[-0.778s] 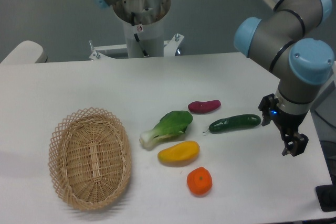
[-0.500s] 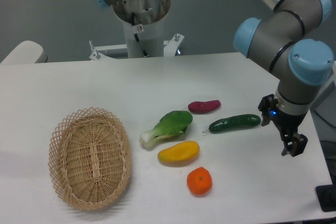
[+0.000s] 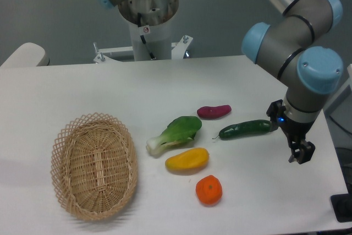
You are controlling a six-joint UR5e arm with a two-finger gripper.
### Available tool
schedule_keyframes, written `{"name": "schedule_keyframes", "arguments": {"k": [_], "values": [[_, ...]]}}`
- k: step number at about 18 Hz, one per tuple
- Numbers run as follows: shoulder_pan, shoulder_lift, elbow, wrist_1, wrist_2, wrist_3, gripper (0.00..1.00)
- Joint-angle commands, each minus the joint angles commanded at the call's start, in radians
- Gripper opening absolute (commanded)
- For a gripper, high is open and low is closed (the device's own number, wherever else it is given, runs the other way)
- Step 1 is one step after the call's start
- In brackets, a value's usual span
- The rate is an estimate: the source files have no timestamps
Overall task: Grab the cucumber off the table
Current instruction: 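Move the gripper over the green cucumber's end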
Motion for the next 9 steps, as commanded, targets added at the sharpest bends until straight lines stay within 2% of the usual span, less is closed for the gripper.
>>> {"name": "schedule_keyframes", "arguments": {"k": [1,4,9], "values": [[0.000,0.000,-0.017,0.018,0.011,0.011,0.99],[0.000,0.000,-0.089,0.122,0.066,0.031,0.99],[0.009,-0.005,-0.163,0.195,0.085,0.121,0.99]]}}
